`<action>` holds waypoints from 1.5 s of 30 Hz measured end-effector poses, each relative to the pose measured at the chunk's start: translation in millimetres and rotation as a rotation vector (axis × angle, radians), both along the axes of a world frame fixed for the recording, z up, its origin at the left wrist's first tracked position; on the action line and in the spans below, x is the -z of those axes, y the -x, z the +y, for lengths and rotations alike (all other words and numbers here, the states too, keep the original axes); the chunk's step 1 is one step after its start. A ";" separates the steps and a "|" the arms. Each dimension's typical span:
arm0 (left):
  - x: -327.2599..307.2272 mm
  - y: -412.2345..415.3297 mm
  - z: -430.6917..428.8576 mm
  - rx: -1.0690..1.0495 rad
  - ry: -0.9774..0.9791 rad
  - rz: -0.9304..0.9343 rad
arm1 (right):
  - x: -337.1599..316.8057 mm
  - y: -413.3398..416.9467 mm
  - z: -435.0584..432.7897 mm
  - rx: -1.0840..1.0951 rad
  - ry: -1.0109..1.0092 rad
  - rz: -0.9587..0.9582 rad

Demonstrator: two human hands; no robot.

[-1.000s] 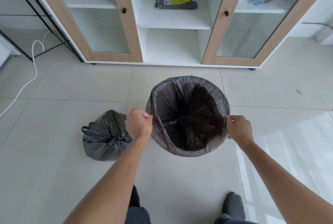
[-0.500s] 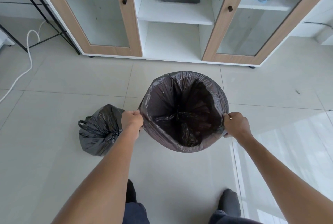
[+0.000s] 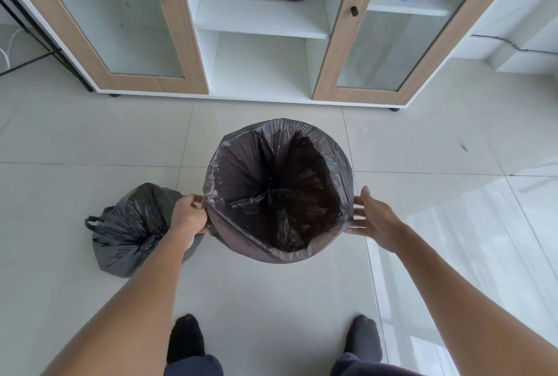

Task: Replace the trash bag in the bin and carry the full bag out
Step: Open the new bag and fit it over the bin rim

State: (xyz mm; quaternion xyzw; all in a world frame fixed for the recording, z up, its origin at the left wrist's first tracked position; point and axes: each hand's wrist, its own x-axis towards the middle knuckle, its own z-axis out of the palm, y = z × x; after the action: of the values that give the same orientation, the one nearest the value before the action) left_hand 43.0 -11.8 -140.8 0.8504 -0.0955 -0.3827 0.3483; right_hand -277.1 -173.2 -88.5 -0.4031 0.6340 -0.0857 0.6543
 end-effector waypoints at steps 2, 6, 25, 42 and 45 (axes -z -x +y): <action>-1.4 -3.3 -0.3 -0.090 0.044 0.126 | 5.2 -3.7 -1.9 0.010 -0.022 0.014; -8.2 -6.7 -4.4 -0.147 0.073 0.294 | 7.7 -17.8 -11.2 0.117 0.023 -0.015; -3.3 -13.5 -5.5 -0.151 0.115 0.284 | 17.1 -26.0 -32.9 0.182 0.317 0.117; -34.9 -6.4 -18.9 0.042 0.069 -0.550 | 0.0 -41.6 -26.3 -0.031 0.976 0.521; -44.9 4.1 -24.7 0.234 0.129 -0.628 | -16.1 -63.4 -12.3 -0.312 1.290 0.429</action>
State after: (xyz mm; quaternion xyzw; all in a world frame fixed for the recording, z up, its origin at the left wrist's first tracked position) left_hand 39.0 -36.6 -95.8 0.8862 -0.3189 -0.1328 0.3087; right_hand -213.7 -185.5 -72.4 -0.8056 0.5065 -0.2686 0.1492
